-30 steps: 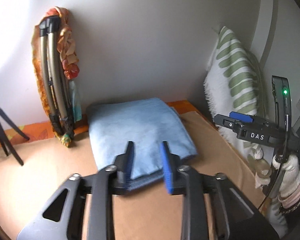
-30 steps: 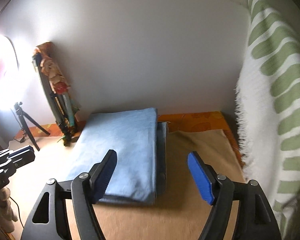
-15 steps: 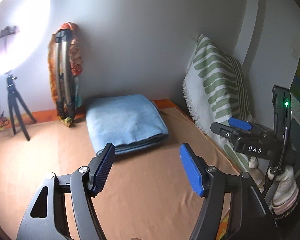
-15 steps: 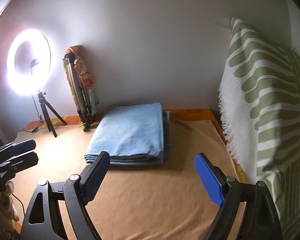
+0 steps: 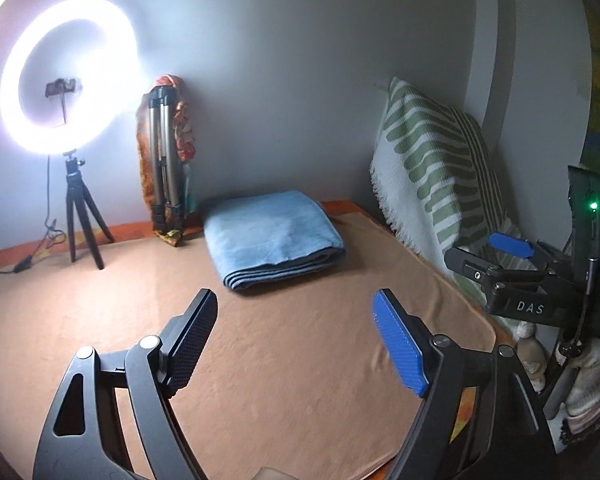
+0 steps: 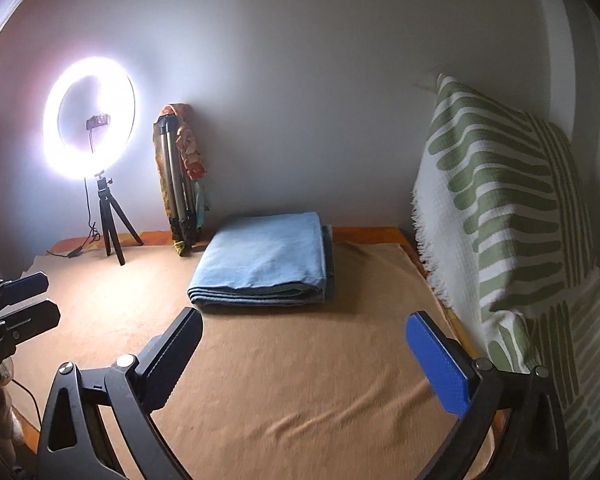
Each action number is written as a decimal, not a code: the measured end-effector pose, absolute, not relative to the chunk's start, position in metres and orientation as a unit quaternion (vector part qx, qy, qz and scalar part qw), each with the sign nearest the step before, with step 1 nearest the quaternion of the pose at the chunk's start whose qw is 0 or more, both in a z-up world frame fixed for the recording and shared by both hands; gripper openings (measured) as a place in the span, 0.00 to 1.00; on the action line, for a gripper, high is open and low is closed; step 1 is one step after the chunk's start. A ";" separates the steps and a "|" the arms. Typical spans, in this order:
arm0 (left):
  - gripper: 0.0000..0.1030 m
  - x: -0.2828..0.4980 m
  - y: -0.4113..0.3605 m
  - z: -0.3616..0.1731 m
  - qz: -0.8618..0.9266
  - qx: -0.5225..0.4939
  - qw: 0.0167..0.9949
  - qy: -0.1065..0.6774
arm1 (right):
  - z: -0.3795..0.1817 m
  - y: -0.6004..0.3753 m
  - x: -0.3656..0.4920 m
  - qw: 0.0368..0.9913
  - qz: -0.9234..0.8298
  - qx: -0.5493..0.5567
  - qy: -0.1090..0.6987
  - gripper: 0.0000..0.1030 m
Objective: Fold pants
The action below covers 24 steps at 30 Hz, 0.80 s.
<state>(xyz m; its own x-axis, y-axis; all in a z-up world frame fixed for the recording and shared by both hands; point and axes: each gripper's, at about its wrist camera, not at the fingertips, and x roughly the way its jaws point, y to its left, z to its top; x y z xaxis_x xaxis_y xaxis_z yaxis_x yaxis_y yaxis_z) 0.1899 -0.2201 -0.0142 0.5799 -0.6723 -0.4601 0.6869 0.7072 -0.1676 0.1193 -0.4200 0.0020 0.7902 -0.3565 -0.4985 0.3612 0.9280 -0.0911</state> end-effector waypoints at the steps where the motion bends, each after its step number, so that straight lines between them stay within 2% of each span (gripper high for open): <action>1: 0.78 0.187 -0.219 -0.015 -0.379 0.021 0.890 0.251 | 0.000 -0.415 0.116 0.945 -0.192 0.000 0.265 1.00; 24: 0.78 0.158 -0.191 -0.034 -0.356 0.030 0.890 0.283 | -0.017 -0.353 0.073 0.949 -0.203 -0.011 0.242 1.00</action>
